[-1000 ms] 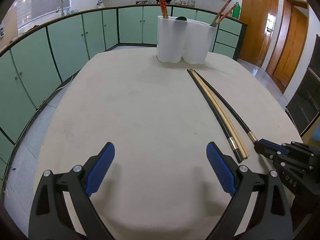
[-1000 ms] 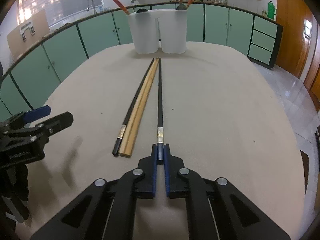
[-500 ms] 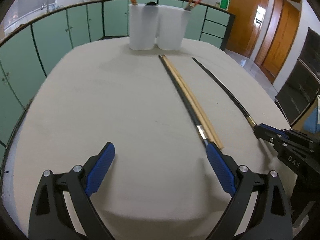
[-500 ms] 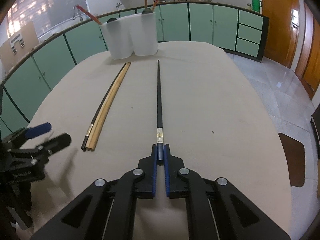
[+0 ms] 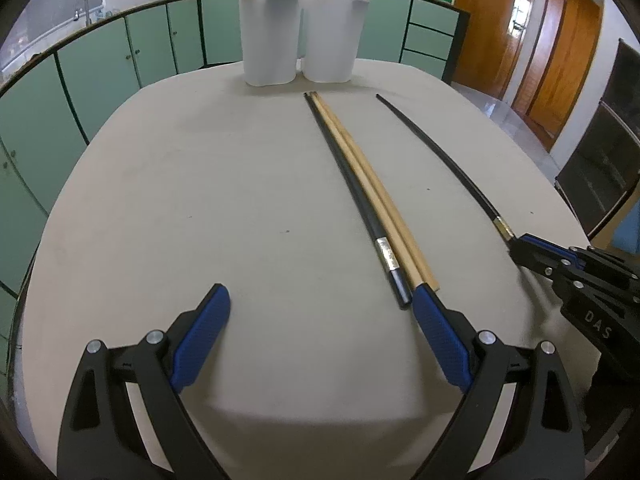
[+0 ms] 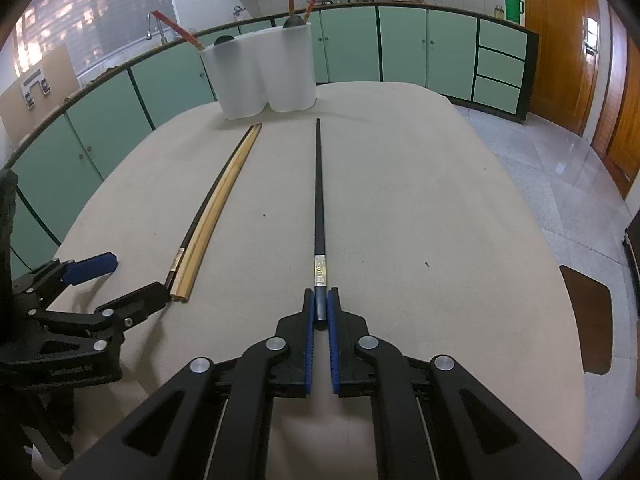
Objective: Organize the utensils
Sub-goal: 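Grasp the other black chopstick with the left tool while the right tool holds its own, then carry both black chopsticks to the white holder and lower them in, then open both tools to release the black chopsticks into the holder, then withdraw both tools toward the two plain wooden chopsticks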
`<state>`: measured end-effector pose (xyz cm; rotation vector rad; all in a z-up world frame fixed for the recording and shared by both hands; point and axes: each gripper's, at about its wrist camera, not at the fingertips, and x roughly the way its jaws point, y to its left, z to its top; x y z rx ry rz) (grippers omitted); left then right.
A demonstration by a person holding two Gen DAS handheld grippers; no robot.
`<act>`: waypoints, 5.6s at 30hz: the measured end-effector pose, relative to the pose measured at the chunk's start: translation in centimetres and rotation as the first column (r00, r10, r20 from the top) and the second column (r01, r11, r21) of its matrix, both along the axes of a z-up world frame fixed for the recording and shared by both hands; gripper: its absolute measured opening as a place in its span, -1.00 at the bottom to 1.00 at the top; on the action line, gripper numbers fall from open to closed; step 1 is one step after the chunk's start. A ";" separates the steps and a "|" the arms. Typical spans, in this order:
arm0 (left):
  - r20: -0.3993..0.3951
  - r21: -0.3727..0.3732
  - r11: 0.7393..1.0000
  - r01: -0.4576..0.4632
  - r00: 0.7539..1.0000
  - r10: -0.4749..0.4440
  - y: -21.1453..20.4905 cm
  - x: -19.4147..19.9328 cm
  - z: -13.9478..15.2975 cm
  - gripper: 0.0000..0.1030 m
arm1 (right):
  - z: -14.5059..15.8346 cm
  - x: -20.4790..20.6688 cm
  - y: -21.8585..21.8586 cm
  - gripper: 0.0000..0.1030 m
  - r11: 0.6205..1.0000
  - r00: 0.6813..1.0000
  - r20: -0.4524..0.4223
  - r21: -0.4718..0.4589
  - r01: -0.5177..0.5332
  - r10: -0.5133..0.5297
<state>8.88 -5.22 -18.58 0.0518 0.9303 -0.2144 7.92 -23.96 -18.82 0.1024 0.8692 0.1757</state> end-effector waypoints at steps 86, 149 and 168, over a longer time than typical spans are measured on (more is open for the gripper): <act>0.342 -0.096 0.989 0.108 0.937 -0.069 2.9 2.2 19.6 -0.89 | 19.9 4.1 -0.9 -0.88 0.978 0.944 0.259 -0.098 -0.186 0.205; 0.426 -0.072 0.997 0.032 0.905 0.002 2.8 22.4 23.1 -0.44 | 23.2 24.4 1.3 -0.60 0.992 0.953 0.280 -0.001 -0.123 0.119; 0.522 -0.093 0.996 0.000 0.852 0.048 3.7 10.1 24.3 0.65 | 23.8 13.2 -3.4 0.66 0.999 0.908 0.418 0.030 -0.037 0.021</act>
